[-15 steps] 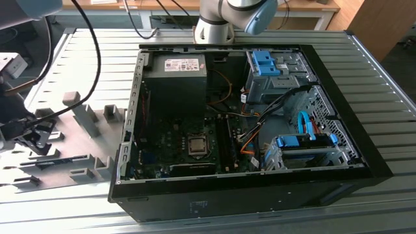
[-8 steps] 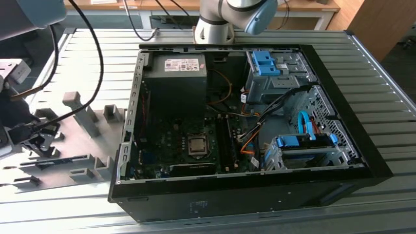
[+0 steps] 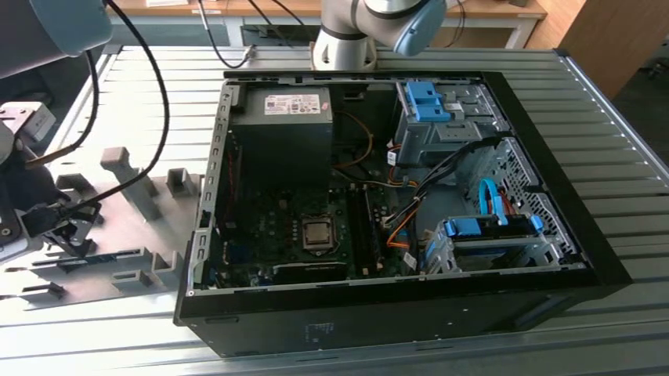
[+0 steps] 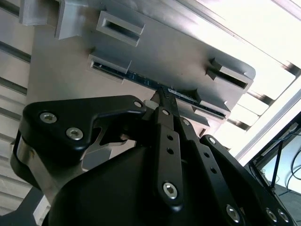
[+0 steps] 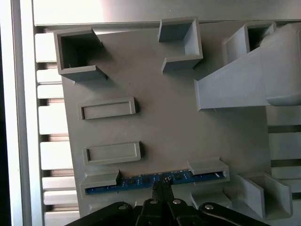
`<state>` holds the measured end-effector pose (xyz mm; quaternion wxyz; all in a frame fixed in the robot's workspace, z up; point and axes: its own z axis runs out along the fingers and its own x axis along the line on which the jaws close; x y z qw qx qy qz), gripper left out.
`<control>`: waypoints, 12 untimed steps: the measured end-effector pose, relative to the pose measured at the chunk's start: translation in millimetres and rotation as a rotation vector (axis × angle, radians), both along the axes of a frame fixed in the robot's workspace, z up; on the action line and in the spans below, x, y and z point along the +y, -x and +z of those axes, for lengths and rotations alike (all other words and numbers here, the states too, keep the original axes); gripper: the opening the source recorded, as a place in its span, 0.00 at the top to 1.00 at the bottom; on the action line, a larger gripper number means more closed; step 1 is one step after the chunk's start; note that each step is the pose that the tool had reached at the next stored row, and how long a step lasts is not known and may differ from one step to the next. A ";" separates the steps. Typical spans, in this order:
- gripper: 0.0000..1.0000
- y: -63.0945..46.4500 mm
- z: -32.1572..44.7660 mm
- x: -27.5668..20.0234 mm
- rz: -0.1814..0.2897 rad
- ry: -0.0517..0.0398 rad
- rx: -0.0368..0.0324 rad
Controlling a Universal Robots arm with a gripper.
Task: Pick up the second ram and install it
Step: 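Reach for the second ram, then pick up the second ram and move it above second insertion slot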
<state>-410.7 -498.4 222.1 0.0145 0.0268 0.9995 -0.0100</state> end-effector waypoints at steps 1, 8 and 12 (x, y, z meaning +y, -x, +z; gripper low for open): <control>0.90 0.0 -0.1 0.0 0.000 0.0000 -0.0001; 0.90 0.0 -0.3 0.0 0.000 -0.0001 -0.0002; 0.90 0.0 -0.3 0.0 0.000 -0.0001 -0.0002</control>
